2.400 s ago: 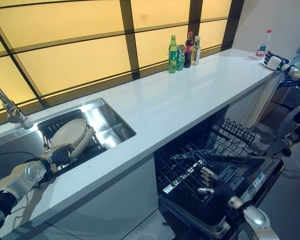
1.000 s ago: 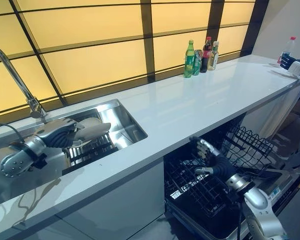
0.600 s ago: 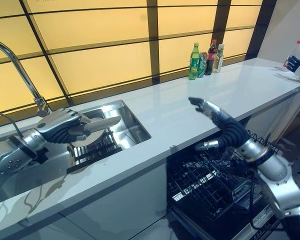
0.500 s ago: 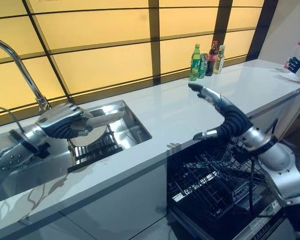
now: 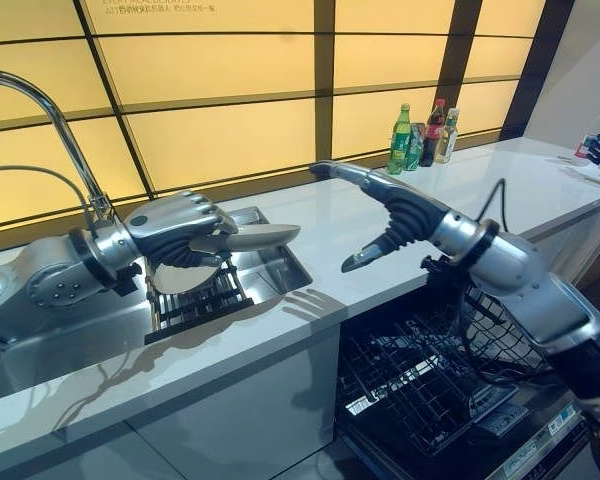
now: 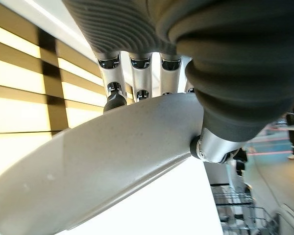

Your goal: Pick up plates and place into dishwasher.

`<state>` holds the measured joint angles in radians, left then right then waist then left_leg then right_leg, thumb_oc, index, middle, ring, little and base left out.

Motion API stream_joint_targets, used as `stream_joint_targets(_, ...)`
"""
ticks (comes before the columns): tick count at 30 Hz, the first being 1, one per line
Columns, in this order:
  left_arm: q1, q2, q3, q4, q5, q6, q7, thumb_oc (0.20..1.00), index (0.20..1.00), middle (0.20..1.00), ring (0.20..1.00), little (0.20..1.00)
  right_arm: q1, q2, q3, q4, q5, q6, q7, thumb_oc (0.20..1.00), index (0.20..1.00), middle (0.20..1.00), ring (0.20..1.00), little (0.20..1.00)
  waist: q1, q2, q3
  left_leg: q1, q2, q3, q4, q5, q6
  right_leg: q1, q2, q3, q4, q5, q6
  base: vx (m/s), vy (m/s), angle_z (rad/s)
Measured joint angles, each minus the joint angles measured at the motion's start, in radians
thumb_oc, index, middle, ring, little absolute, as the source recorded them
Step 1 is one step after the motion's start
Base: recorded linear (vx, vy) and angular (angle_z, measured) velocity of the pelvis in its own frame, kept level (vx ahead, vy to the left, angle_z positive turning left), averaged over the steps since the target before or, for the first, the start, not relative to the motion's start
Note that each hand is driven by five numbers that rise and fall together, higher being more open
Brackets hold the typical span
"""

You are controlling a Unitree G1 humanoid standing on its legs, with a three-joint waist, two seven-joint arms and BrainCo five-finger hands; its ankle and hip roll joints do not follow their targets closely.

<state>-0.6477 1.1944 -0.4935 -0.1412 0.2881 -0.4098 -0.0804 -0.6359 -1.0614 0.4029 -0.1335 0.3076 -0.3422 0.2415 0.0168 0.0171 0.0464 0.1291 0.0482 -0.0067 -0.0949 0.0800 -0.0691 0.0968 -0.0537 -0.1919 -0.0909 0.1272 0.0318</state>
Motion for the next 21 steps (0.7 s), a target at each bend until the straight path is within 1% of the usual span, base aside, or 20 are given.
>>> stream_joint_targets(3,-0.034,0.0,-0.036,-0.002,-0.031,-0.002,0.0,0.2,0.2,0.2,0.2,0.2,-0.023,0.024,0.043,0.047,0.0,0.001,0.011,1.0,1.0,1.0,1.0,1.0,0.0,-0.005,-0.012,-0.001,0.0,-0.005,0.0,0.001,0.001,0.002,0.0,-0.007,0.0,-0.001,-0.001,0.0,-0.01,0.06)
stream_joint_targets(7,-0.083,-0.013,-0.076,-0.003,-0.045,0.0,-0.001,0.2,0.2,0.2,0.2,0.2,-0.084,0.069,0.118,0.104,0.0,0.007,0.011,1.0,1.0,1.0,1.0,1.0,0.002,-0.002,-0.024,0.0,0.0,-0.009,0.0,0.001,0.001,0.004,0.0,-0.01,0.0,-0.001,-0.002,0.0,0.0,0.01)
stream_joint_targets(9,-0.107,-0.022,-0.089,-0.007,-0.048,-0.001,-0.002,0.2,0.2,0.2,0.2,0.2,-0.09,0.08,0.125,0.108,0.0,0.008,0.01,1.0,1.0,1.0,1.0,1.0,0.007,0.0,-0.026,-0.001,0.0,-0.013,0.0,0.001,0.002,0.005,0.0,-0.012,0.0,-0.001,-0.002,0.01,0.0,0.04)
stream_joint_targets(11,-0.112,-0.038,-0.092,-0.003,-0.049,-0.001,-0.005,0.2,0.2,0.2,0.2,0.2,-0.091,0.102,0.125,0.127,0.0,0.011,0.009,1.0,1.0,1.0,1.0,1.0,0.024,0.004,-0.036,-0.001,0.0,-0.015,0.0,0.001,0.002,0.005,0.0,-0.012,0.0,-0.002,-0.003,0.0,0.0,0.0)
stream_joint_targets(17,-0.123,-0.076,-0.114,-0.006,-0.076,-0.002,-0.012,0.2,0.2,0.2,0.2,0.2,-0.115,0.159,0.198,0.187,0.0,0.028,0.009,1.0,1.0,1.0,1.0,1.0,0.029,0.007,-0.053,-0.002,0.0,-0.024,0.0,0.001,0.002,0.008,0.0,-0.019,0.0,-0.003,-0.005,0.0,0.007,0.03)
stream_joint_targets(21,-0.125,-0.098,-0.114,-0.006,-0.085,-0.002,-0.012,0.2,0.2,0.2,0.2,0.2,-0.115,0.218,0.202,0.22,0.0,0.035,-0.002,1.0,1.0,1.0,1.0,1.0,0.031,0.008,-0.054,-0.003,0.0,-0.027,0.0,0.002,0.002,0.009,0.0,-0.022,0.0,-0.004,-0.005,0.0,0.0,0.0)
